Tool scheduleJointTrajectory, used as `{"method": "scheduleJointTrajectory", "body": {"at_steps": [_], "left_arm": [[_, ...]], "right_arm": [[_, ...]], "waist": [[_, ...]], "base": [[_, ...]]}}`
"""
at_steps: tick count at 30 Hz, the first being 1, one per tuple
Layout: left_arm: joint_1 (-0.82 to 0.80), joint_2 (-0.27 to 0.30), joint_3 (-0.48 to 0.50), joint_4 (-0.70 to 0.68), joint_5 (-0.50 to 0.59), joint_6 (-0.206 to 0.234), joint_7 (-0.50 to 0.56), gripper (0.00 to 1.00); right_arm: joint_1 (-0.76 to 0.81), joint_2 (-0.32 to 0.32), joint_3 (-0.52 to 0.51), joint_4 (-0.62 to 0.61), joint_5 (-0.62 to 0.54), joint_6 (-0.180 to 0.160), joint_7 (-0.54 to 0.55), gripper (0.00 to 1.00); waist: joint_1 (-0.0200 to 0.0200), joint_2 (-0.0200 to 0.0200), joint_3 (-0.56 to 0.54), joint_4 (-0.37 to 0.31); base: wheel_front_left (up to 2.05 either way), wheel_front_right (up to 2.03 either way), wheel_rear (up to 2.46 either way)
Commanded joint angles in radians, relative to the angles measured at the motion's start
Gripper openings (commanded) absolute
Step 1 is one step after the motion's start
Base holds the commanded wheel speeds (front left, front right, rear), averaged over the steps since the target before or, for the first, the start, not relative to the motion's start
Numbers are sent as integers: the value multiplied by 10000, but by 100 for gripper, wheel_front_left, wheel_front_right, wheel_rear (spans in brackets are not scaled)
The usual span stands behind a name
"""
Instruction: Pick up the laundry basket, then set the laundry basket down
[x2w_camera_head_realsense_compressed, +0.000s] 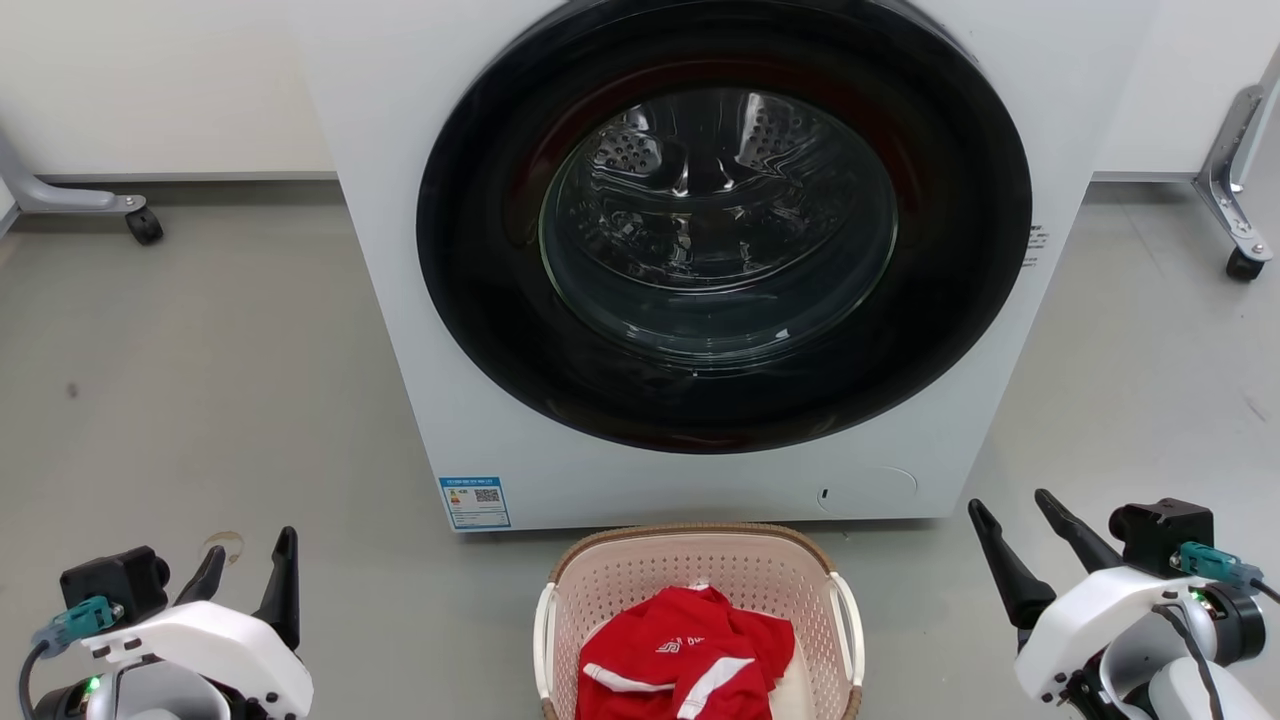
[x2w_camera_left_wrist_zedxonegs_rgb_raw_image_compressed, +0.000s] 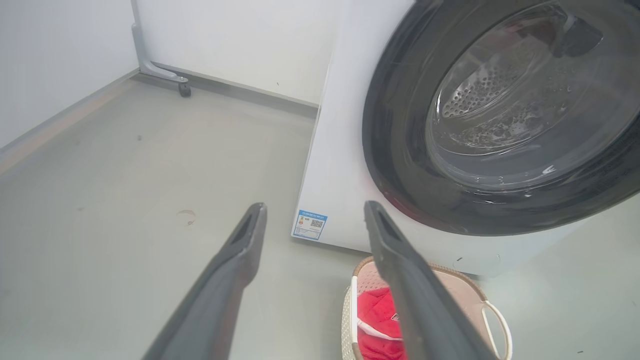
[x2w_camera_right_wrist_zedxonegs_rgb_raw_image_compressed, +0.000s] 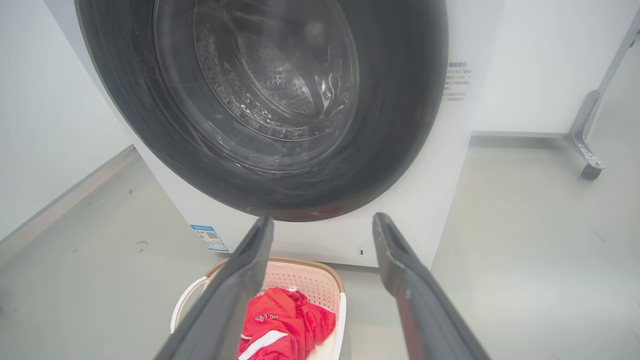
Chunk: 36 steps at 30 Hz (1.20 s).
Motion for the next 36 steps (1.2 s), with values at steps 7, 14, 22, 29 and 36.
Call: {"method": "scheduleJointTrajectory", "body": {"at_steps": [7,14,22,29,36], "left_arm": [[-378,175,628,171,-72,40,-151,100],[-554,-130,1040,217,562,395,-284,100],[-544,-132,1048,130,1452,204,-308,100],[-532,3,797,247,1732,-2,-236,100],[-583,122,673,168,2053,-214,-258,100]], "right_arm": [[-372,-211,142,-256,-2,-29,22,100],[-358,-200,91,-318,-43,-29,74,100],[-314,-175,116,-334,-33,-29,88,100],[-309,-172,171,-330,-32,-29,86,100],[-288,-181,163,-319,-42,-29,86,100]], "waist": [[0,0,-53,42],[0,0,-42,23],[0,0,-41,2],[0,0,-72,-37],[0,0,-90,-48]], "base": [[0,0,0],[0,0,0],[0,0,0],[0,0,0],[0,0,0]]}}
